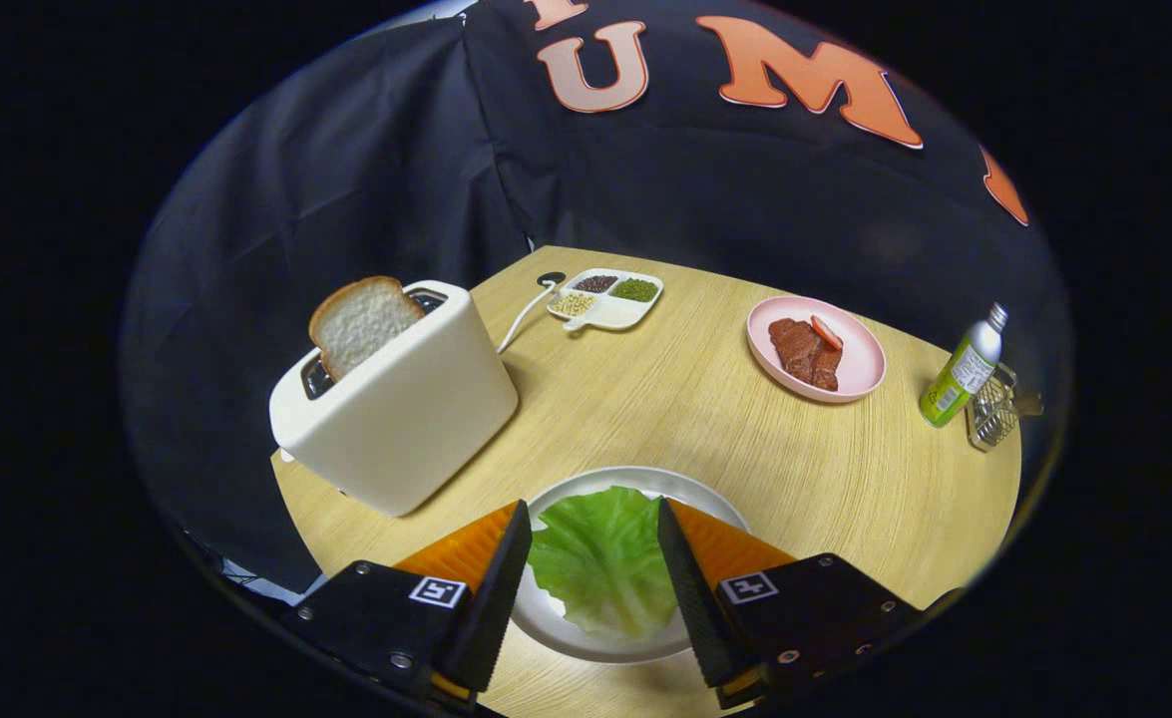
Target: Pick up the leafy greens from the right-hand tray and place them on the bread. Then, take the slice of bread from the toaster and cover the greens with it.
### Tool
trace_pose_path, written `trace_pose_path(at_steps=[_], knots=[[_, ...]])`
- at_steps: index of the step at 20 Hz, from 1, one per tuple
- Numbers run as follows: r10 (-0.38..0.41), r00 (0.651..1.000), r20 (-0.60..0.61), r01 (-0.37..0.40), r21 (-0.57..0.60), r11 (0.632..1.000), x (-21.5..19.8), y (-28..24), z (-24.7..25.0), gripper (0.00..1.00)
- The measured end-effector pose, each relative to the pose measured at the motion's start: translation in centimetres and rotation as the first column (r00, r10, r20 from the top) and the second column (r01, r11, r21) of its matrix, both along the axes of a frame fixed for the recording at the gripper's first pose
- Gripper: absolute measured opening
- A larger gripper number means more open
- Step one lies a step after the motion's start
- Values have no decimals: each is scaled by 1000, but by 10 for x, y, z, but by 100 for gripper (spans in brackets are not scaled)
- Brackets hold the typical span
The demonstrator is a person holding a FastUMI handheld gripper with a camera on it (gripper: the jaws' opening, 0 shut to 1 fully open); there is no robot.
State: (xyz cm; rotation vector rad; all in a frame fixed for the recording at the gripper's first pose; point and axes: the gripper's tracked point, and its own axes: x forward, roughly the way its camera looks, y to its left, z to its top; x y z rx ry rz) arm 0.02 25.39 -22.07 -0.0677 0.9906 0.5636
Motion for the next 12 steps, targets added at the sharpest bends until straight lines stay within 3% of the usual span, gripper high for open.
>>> trace_pose_path(at_steps=[5,12], knots=[[48,999,20,-48,44,998,5,46,48,89],[89,996,8,-90,100,991,13,109,87,89]])
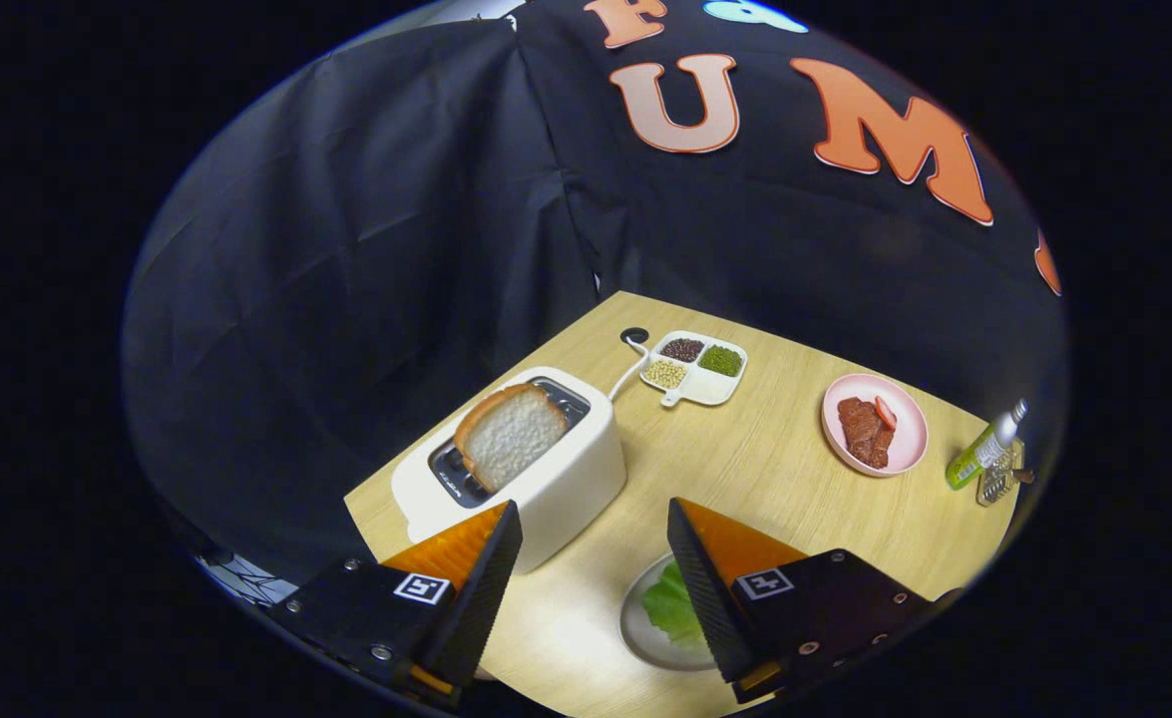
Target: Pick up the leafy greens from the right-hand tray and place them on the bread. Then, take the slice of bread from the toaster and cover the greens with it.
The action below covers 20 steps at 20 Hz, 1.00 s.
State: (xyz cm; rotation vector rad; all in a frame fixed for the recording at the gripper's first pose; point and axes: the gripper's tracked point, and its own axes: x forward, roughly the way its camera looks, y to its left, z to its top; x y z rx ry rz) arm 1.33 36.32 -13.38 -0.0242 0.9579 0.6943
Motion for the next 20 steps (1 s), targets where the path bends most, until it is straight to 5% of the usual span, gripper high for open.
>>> trace_pose_path(at_steps=[9,20], knots=[[-45,982,-182,58,64,996,16,81,6,91],[-55,951,-304,42,-49,998,13,116,-41,72]])
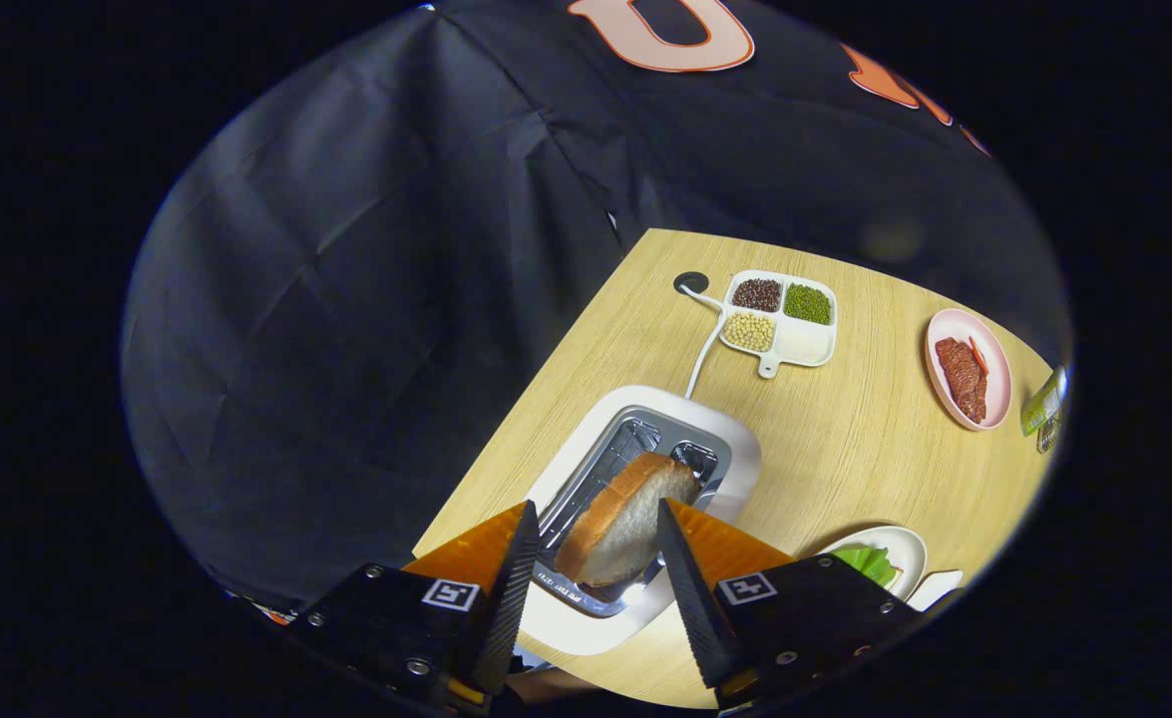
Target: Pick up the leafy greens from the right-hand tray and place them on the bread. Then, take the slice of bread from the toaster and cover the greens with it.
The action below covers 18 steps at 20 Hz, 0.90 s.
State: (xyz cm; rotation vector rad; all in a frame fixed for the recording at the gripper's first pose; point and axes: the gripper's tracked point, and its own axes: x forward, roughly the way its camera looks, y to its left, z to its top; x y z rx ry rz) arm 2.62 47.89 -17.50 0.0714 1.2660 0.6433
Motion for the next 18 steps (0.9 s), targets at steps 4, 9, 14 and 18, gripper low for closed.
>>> trace_pose_path(at_steps=[4,9,14,18], knots=[[2,1000,10,-2,-22,1000,0,-2,-8,64],[-22,999,30,22,2,1000,4,-12,-6,32],[-62,997,45,58,77,995,7,-22,2,13],[-78,994,73,68,134,989,7,-34,20,11]])
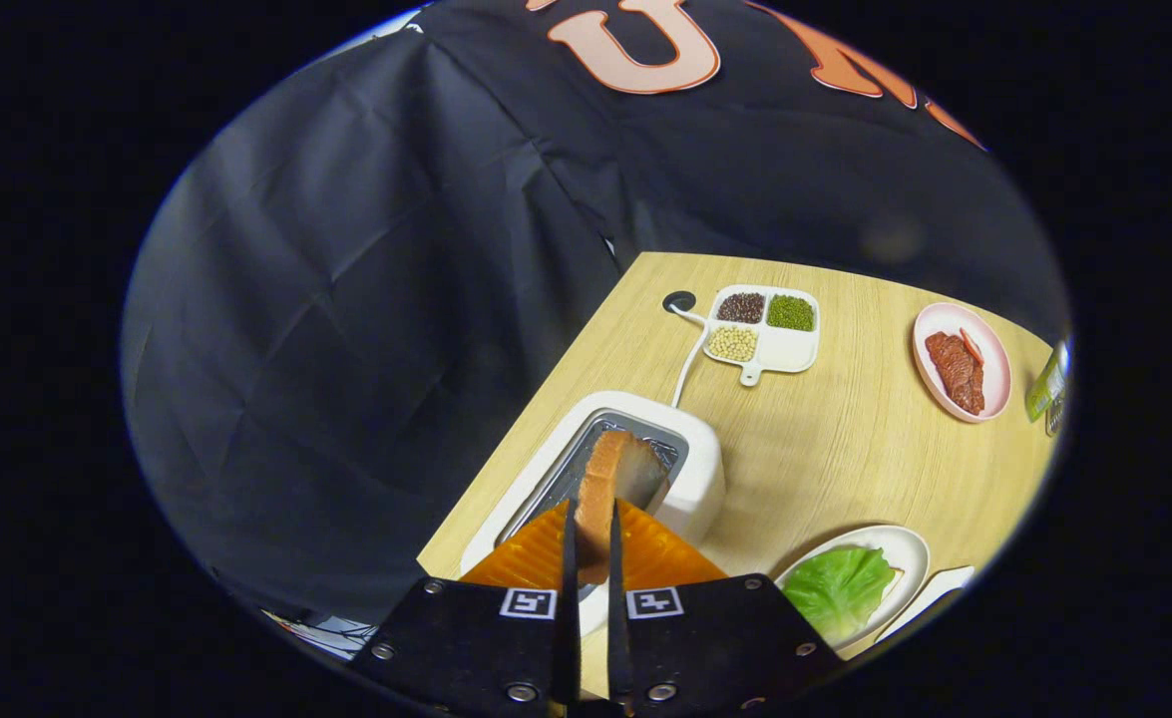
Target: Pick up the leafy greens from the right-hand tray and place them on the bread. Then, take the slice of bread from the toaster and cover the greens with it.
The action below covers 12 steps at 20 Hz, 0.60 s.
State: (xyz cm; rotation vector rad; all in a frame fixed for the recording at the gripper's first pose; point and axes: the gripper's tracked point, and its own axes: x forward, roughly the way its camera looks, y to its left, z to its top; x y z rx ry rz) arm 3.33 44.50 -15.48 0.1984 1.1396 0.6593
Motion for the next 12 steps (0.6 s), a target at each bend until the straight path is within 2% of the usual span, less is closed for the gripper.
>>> trace_pose_path(at_steps=[12], knots=[[-66,997,36,61,134,989,-7,-56,32,11]])
